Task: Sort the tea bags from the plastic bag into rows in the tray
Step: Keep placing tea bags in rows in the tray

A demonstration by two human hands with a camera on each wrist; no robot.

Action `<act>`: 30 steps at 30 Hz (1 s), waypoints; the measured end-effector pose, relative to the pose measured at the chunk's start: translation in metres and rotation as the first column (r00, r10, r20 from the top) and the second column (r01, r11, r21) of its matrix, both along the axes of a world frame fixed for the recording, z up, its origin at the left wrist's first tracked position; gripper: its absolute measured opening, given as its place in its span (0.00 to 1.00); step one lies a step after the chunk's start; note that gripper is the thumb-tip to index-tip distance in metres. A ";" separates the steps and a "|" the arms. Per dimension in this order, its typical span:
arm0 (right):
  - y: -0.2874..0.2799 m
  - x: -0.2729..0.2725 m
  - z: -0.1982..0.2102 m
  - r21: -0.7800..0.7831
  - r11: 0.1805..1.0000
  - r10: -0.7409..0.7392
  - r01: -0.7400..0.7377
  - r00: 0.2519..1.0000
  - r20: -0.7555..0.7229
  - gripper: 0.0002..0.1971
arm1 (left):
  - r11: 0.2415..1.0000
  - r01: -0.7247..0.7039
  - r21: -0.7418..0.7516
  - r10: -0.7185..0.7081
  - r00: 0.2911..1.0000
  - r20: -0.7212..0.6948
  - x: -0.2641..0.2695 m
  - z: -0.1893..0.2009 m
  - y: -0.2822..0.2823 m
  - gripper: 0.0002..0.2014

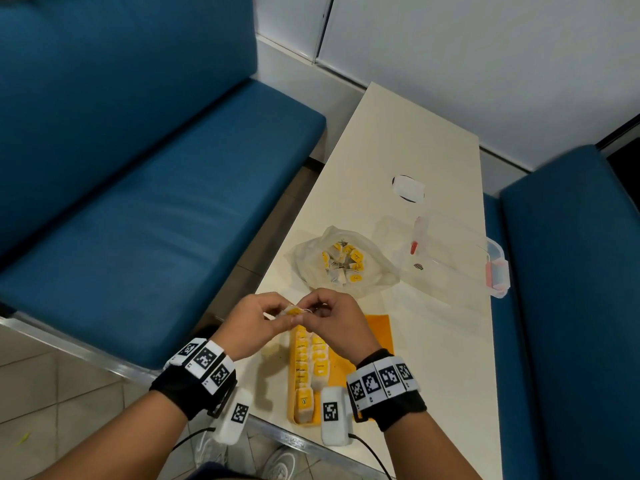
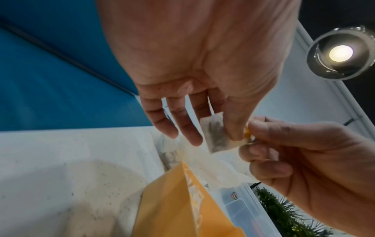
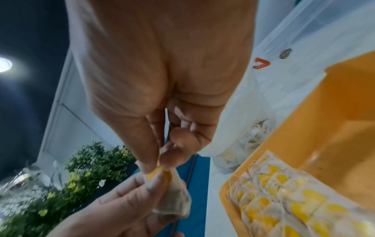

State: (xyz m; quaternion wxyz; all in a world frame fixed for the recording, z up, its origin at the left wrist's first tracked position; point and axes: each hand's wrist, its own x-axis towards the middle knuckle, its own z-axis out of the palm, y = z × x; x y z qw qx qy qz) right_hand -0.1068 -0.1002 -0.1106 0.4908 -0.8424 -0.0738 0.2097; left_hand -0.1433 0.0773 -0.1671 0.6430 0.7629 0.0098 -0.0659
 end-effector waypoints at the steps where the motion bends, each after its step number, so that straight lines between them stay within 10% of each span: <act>1: -0.002 -0.001 0.000 0.022 0.999 -0.026 0.026 1.000 -0.007 0.06 | 1.000 -0.014 -0.004 0.014 1.000 -0.002 0.000 0.000 -0.003 0.04; 10: -0.038 -0.016 -0.014 0.103 0.977 -0.175 0.188 0.977 -0.120 0.03 | 0.999 -0.003 0.033 0.004 0.999 -0.039 -0.004 -0.011 -0.021 0.09; 21: -0.074 -0.049 -0.061 -0.370 0.911 0.030 -0.181 0.925 -0.379 0.07 | 0.963 0.076 0.259 -0.013 0.971 -0.238 -0.016 -0.033 -0.022 0.38; 30: -0.060 -0.056 -0.077 -0.444 0.896 -0.086 -0.025 0.970 -0.228 0.10 | 0.958 0.116 0.263 -0.046 0.965 -0.259 -0.015 -0.033 -0.023 0.34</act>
